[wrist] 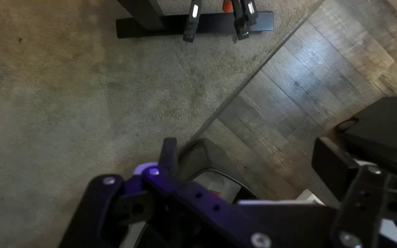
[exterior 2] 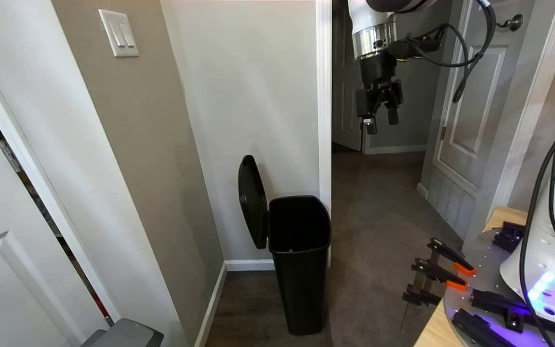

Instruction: Close the dust bin

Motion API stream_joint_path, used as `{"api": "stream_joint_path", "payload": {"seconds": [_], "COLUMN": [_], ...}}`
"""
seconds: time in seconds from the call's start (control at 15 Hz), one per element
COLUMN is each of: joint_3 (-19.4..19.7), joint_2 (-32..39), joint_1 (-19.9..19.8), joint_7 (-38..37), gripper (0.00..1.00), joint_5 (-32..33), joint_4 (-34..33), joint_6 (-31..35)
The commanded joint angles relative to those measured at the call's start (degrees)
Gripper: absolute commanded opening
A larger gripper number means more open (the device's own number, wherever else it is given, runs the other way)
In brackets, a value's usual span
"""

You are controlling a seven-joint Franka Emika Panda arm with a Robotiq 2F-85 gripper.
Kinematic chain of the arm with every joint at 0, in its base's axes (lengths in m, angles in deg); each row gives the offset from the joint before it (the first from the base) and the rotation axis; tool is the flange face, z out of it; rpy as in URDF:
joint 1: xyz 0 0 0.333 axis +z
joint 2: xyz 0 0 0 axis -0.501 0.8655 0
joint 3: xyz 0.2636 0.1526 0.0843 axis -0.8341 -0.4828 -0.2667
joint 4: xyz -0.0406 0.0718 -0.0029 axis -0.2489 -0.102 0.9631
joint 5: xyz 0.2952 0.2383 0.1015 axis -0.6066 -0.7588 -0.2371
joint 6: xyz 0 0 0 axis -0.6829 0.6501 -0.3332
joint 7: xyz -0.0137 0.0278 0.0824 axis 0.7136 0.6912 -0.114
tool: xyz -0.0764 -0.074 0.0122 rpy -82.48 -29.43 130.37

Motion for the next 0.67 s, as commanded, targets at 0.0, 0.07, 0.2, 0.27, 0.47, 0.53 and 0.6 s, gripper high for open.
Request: {"api": "stream_joint_path", "payload": {"seconds": [0.0, 0.07, 0.2, 0.27, 0.47, 0.53, 0.6], "joint_3": [1.4, 1.6, 2.0, 2.2, 2.7, 2.2, 2.3], "joint_2": [8.0, 9.7, 12.9, 14.3, 17.3, 15.2, 16.0], "joint_1": [-0.1, -0.1, 0.0, 0.0, 0.1, -0.1, -0.1], "joint_7": [-0.3, -0.3, -0.2, -0.2, 0.5, 0.0, 0.0], "gripper": [1.0, 1.0, 1.0, 1.0, 1.0, 1.0, 1.0], "joint_5": [-3.6, -4.6, -6.6, -7.6, -11.1, -8.6, -8.8], "joint_4": [-5.7, -7.0, -9.8, -11.1, -14.4, -12.2, -12.9], "joint_6": [2.6, 3.2, 4.2, 4.7, 5.3, 4.8, 4.8]}}
